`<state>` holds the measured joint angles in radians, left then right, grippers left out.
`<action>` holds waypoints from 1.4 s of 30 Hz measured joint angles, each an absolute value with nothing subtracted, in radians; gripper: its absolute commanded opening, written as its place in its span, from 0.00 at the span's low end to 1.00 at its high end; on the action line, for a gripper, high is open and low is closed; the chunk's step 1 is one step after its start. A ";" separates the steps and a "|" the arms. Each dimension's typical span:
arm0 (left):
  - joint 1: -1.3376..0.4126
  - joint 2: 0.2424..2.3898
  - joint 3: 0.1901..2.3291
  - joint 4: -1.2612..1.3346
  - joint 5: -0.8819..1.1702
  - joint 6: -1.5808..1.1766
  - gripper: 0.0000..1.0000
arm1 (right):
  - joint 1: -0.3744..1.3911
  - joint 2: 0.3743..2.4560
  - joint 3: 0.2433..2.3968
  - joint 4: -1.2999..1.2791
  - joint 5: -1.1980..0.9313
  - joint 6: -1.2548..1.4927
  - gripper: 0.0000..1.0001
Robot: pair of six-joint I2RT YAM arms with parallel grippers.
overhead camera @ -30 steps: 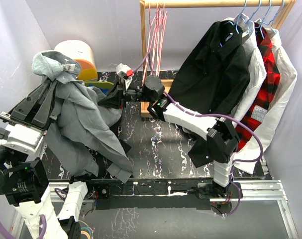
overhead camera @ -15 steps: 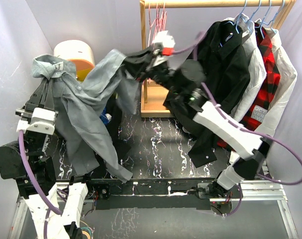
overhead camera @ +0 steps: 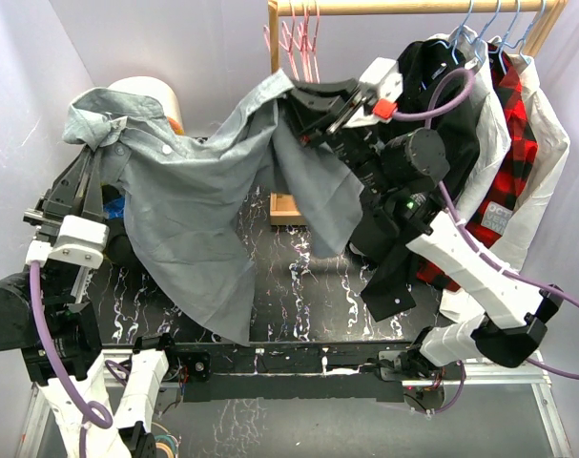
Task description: Place the shirt on the hanger
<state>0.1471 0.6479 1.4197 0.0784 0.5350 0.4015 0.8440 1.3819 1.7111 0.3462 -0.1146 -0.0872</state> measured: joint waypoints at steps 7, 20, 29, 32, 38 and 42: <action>0.147 0.635 1.356 0.054 0.553 0.405 0.06 | 0.844 1.295 1.434 0.282 -0.089 -0.085 0.08; 0.147 0.606 1.218 -0.405 0.751 0.600 0.20 | 0.843 1.139 0.983 0.224 -0.145 0.067 0.08; 0.147 0.539 1.179 -1.000 0.783 0.779 0.22 | 1.104 1.122 0.572 0.109 -0.198 0.284 0.44; 0.147 0.556 1.274 -1.116 0.774 0.809 0.23 | 1.132 1.129 0.574 0.117 -0.210 0.312 0.84; 0.147 0.532 1.285 -1.222 0.643 0.851 0.37 | 1.131 1.151 0.620 0.123 -0.200 0.251 0.98; 0.147 0.509 1.258 -1.232 0.549 0.813 0.44 | 1.131 1.152 0.677 0.123 -0.173 0.129 0.98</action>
